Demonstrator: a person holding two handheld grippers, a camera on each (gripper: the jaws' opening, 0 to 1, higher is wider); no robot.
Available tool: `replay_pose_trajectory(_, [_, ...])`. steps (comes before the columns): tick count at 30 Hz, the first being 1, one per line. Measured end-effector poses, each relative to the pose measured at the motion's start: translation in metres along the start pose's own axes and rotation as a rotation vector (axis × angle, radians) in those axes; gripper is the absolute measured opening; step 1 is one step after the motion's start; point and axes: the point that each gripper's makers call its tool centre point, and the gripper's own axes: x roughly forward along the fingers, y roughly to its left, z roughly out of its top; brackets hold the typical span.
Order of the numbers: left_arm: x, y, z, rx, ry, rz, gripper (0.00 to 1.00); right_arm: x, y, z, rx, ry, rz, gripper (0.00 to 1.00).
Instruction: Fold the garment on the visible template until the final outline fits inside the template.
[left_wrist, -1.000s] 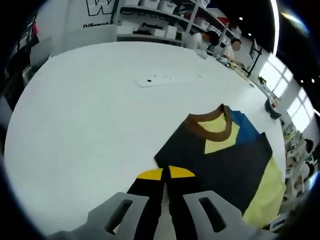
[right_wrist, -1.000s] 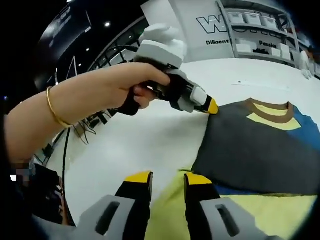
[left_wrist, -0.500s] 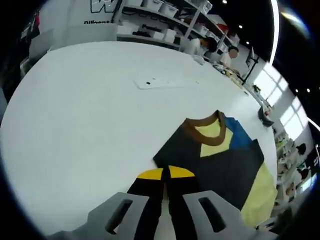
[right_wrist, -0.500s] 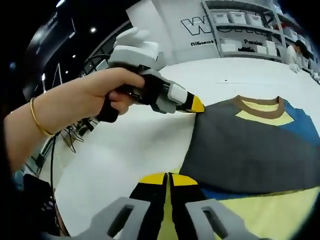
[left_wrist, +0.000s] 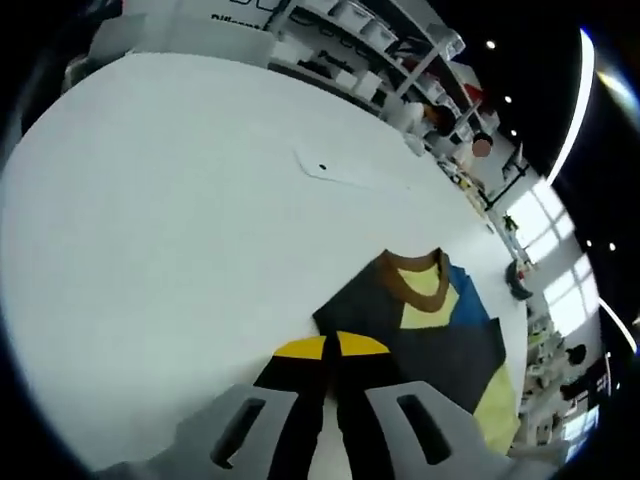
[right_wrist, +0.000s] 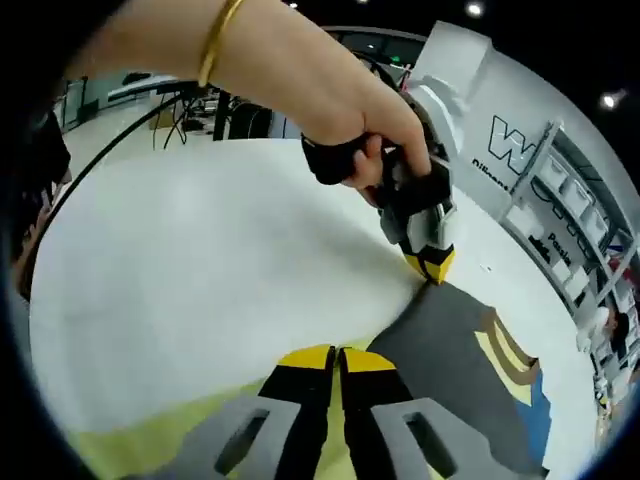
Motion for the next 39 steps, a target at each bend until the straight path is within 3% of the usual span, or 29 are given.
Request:
replay_pose_trajectory(1, [0.0,0.001,0.0,-0.003,0.001,0.0,0.06,0.001,0.004,-0.001,0.057,-0.007,0.034,0.0])
replay_pose_trajectory(4, [0.0,-0.001,0.0,-0.003,-0.008,-0.008,0.06,-0.003,0.006,0.004,0.442,-0.046,0.088,0.02])
replay_pose_trajectory(6, [-0.001,-0.002,0.003,0.031,-0.024,0.002,0.07,-0.006,-0.001,0.012,0.617,-0.101,0.084,0.07])
replay_pose_trajectory(8, [-0.002,-0.001,0.007,0.064,-0.041,0.027,0.07,-0.008,-0.005,0.008,0.78,-0.095,0.076,0.11])
replay_pose_trajectory(10, [-0.003,-0.002,0.008,0.081,-0.041,0.05,0.07,-0.01,-0.008,0.001,0.883,-0.077,0.056,0.12])
replay_pose_trajectory(15, [-0.003,-0.004,0.008,0.111,-0.037,0.091,0.09,-0.012,-0.02,-0.012,1.021,-0.067,-0.021,0.13])
replay_pose_trajectory(22, [0.004,-0.01,0.001,0.119,-0.012,0.101,0.07,-0.007,-0.027,-0.01,1.26,-0.113,-0.031,0.07])
replay_pose_trajectory(24, [0.005,-0.01,0.0,0.127,-0.008,0.102,0.06,-0.005,-0.03,-0.013,1.26,-0.114,-0.044,0.0])
replay_pose_trajectory(26, [0.004,-0.013,-0.001,0.15,0.0,0.078,0.06,-0.006,-0.031,-0.013,1.255,-0.121,-0.05,0.0])
replay_pose_trajectory(32, [-0.002,-0.017,0.003,0.115,-0.02,0.037,0.06,-0.012,-0.032,-0.003,1.209,-0.148,-0.053,0.0])
replay_pose_trajectory(33, [-0.003,-0.018,0.004,0.104,-0.027,0.025,0.06,-0.012,-0.034,-0.003,1.163,-0.147,-0.066,0.0])
replay_pose_trajectory(34, [-0.004,-0.023,0.006,0.045,-0.036,-0.025,0.06,-0.013,-0.033,-0.004,1.076,-0.116,-0.085,0.0])
replay_pose_trajectory(35, [-0.005,-0.025,0.008,0.005,-0.047,-0.053,0.06,-0.013,-0.033,-0.004,1.042,-0.104,-0.095,0.0])
replay_pose_trajectory(39, [-0.007,-0.014,0.007,-0.019,-0.043,-0.049,0.06,-0.016,-0.034,0.005,0.836,-0.102,-0.13,0.0])
